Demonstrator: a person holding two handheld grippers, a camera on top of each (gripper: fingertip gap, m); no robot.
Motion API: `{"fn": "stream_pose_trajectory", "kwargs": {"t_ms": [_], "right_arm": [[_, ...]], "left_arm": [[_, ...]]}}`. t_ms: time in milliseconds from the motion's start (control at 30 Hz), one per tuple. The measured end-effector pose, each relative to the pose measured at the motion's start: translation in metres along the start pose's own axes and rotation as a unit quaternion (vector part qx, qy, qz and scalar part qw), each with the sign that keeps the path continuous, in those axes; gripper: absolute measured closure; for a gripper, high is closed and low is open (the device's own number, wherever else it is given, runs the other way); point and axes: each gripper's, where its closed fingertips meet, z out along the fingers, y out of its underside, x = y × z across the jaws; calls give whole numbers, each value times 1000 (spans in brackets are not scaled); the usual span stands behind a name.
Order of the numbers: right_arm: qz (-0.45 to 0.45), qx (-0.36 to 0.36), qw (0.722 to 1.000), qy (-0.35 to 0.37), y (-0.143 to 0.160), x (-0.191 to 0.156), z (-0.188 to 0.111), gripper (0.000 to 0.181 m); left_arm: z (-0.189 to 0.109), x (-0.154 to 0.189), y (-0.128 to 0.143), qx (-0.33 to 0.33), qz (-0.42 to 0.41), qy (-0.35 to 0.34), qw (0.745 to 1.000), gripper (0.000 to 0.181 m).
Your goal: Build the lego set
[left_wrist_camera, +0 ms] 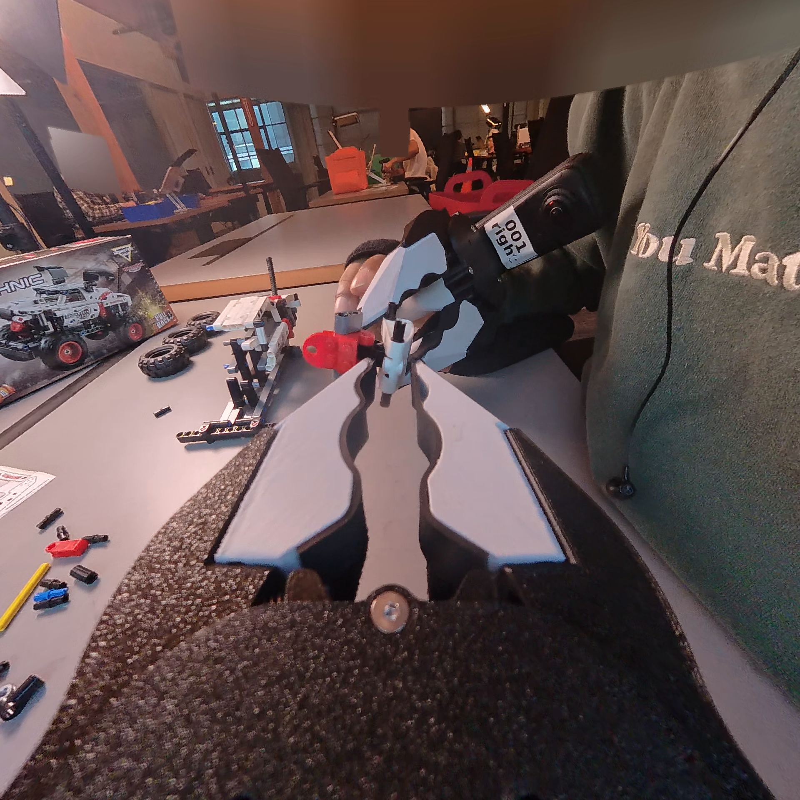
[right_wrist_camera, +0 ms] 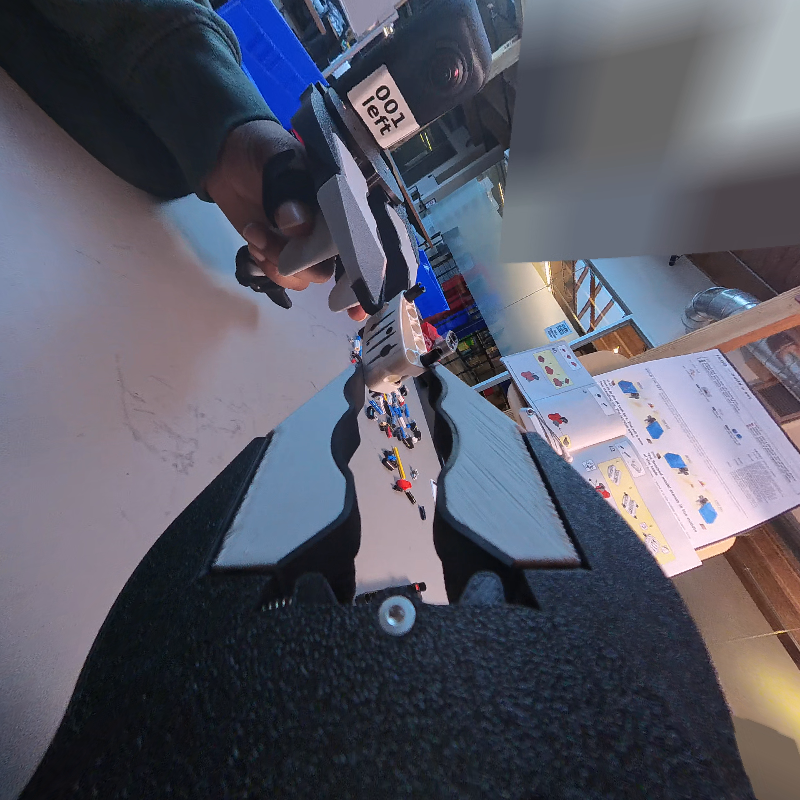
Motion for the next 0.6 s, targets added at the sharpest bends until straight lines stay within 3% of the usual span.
{"fn": "stream_pose_trajectory", "kwargs": {"t_ms": [600], "right_arm": [[37,-9,999,-20,6,-4,2,153]], "left_arm": [[0,-6,7,-17,-28,-5,999,171]]}}
